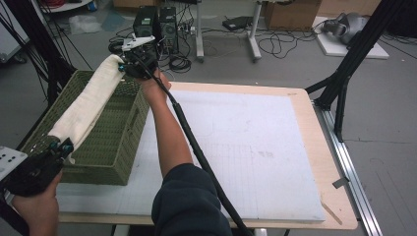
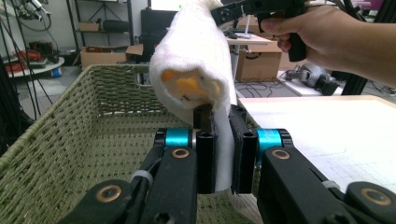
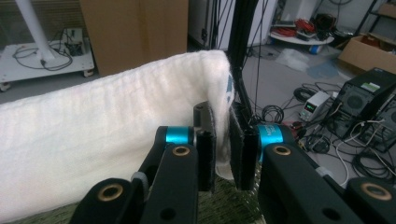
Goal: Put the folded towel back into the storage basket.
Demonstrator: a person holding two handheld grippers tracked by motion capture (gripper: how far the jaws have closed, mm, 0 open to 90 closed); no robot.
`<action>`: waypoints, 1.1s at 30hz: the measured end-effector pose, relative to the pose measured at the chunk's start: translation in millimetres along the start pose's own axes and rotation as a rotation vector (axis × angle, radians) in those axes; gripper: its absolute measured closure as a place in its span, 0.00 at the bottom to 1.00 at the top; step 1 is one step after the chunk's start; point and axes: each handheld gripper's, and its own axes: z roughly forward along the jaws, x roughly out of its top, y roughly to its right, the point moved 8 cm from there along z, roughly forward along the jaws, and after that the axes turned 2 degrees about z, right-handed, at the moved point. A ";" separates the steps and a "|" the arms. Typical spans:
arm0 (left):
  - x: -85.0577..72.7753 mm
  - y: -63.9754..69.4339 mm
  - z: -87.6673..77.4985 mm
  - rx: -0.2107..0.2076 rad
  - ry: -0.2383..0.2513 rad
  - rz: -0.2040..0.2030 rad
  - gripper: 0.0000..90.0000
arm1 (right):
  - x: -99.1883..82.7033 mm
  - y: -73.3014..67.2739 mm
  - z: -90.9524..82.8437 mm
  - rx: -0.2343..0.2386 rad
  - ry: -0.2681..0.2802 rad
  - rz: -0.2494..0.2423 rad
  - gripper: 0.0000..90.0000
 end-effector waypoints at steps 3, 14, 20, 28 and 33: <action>1.1 -6.7 -0.9 0.013 0.004 -0.018 0.92 | -1.7 -1.2 6.4 -0.002 -0.002 0.009 0.92; -14.3 -36.1 0.3 0.145 -0.095 -0.012 0.34 | -25.4 -14.7 30.2 0.039 -0.085 0.036 0.56; -7.5 -24.9 2.7 0.071 -0.053 -0.052 0.33 | -29.9 -7.8 4.4 0.067 -0.081 0.055 0.50; -7.9 23.5 24.6 -0.075 -0.088 -0.081 0.21 | -44.1 9.7 -58.7 0.072 -0.080 0.098 0.34; -5.6 58.0 31.8 -0.206 -0.079 -0.059 0.21 | -54.9 20.0 -103.8 0.039 -0.063 0.120 0.22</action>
